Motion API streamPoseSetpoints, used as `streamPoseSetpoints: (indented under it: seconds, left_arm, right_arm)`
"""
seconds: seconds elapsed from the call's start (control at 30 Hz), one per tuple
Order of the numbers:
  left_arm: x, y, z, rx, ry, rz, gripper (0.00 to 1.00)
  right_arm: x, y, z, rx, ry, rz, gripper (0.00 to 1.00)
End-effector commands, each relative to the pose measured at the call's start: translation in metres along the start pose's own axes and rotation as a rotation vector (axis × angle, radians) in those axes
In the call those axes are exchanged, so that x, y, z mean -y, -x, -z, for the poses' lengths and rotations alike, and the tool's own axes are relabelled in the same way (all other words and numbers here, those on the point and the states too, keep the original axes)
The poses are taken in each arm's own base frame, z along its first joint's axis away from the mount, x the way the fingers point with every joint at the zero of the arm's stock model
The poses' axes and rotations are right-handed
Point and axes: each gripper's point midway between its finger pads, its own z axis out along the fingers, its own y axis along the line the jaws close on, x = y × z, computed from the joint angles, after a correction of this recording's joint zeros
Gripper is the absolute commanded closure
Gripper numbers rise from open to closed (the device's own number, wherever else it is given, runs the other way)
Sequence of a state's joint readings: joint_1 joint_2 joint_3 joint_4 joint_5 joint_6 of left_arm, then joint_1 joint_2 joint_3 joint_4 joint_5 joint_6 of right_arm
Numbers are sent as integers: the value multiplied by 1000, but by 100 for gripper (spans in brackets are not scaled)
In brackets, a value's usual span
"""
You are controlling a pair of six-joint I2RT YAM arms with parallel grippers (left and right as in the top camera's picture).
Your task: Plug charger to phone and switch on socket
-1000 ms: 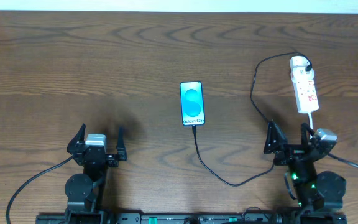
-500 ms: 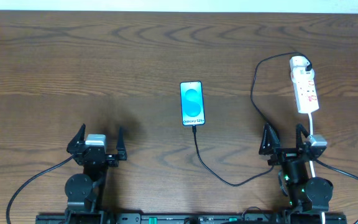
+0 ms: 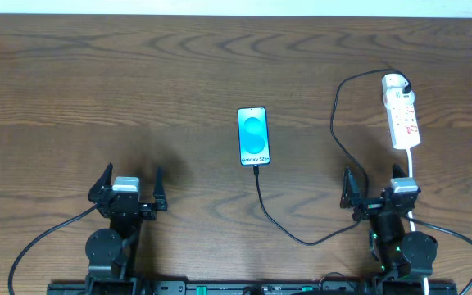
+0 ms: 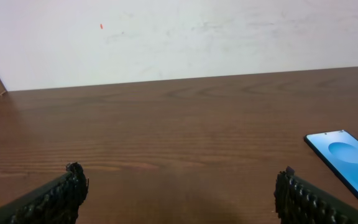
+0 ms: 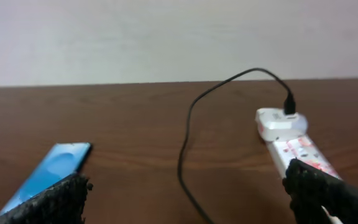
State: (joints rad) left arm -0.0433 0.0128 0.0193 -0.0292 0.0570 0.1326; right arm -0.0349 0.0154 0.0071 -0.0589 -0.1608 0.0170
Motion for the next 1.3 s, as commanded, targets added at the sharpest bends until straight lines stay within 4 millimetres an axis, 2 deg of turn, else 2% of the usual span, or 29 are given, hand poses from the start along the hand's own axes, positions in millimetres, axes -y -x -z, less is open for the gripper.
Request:
streamPoseSetpoints:
  seconds: [0.0,0.5,0.63,1.27]
  left_arm:
    - [3,-14,-1,-42,-16,-13,2]
    - [3,-14,-1,-42,-16,-13,2]
    - [3,-14,-1,-42,-16,-13,2]
    - [3,-14,-1,-42,-16,-13,2]
  right_arm:
    - [2,0,1,0,-10,128,1]
    - [13,-1,1,-7,-74,128,1]
    - [29,-3,3,-12,-169,53,1]
    - [31,-2,3,-7,-178,48,1]
